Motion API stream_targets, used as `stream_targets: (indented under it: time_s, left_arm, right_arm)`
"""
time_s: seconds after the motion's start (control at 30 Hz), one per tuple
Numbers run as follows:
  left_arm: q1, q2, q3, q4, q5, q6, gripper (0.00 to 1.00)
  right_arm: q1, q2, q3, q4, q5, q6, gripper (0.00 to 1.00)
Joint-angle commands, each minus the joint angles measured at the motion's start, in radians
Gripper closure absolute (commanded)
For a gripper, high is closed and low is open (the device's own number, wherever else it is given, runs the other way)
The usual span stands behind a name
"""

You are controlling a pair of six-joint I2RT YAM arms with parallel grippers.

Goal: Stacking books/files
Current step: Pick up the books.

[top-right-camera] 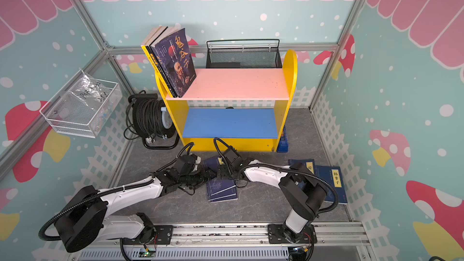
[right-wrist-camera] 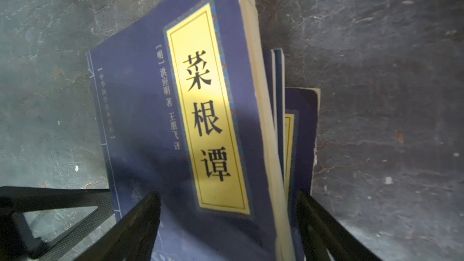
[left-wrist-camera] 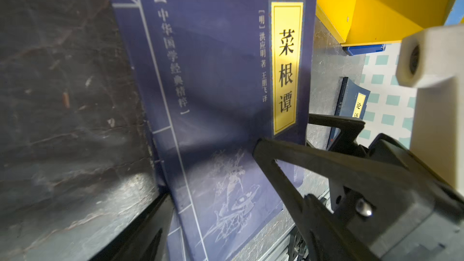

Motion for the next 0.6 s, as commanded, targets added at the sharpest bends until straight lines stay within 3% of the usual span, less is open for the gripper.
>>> stream_targets:
  time_s: [0.0, 0.23, 0.4, 0.57]
  left_arm:
    - [-0.004, -0.004, -0.040, -0.051, 0.028, 0.022, 0.17]
    - [0.003, -0.009, -0.035, -0.037, 0.025, 0.023, 0.18]
    - [0.003, 0.021, -0.017, -0.014, 0.035, 0.017, 0.21]
    - [0.002, 0.034, -0.010, 0.009, 0.047, 0.011, 0.24]
  right_arm:
    - [-0.001, -0.035, 0.022, 0.014, 0.055, 0.005, 0.13]
    - [-0.010, -0.068, 0.024, 0.013, 0.081, -0.003, 0.14]
    - [-0.012, -0.017, 0.032, 0.053, -0.022, -0.039, 0.17]
    - [-0.012, -0.007, 0.008, 0.062, -0.047, -0.026, 0.21]
